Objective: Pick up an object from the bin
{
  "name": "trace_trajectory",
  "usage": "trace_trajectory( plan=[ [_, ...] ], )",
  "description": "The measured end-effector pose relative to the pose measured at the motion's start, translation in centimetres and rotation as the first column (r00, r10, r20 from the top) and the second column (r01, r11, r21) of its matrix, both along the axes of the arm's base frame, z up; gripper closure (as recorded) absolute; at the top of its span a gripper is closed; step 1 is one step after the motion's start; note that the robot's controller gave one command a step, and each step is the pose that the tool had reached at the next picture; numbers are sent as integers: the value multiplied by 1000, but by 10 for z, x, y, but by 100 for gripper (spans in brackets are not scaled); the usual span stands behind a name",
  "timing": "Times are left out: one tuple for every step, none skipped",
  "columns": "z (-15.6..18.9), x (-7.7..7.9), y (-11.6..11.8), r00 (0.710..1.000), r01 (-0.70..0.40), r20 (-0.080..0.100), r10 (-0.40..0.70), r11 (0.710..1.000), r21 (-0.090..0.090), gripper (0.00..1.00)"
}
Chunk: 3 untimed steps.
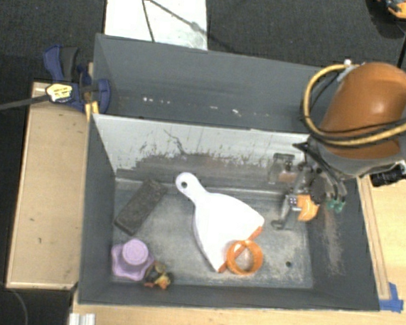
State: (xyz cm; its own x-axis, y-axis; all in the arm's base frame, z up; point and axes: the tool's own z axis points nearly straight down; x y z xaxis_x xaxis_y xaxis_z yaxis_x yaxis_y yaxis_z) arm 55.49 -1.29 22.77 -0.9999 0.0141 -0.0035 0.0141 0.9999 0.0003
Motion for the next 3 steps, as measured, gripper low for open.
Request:
trace_trajectory(
  plan=[
    [-41,-9,20,999,-45,8,45,999,-2,0],
    [-86,-22,22,974,-227,-1,227,974,0,0],
    [-108,-22,20,967,-256,-2,256,967,0,0]
  ],
)
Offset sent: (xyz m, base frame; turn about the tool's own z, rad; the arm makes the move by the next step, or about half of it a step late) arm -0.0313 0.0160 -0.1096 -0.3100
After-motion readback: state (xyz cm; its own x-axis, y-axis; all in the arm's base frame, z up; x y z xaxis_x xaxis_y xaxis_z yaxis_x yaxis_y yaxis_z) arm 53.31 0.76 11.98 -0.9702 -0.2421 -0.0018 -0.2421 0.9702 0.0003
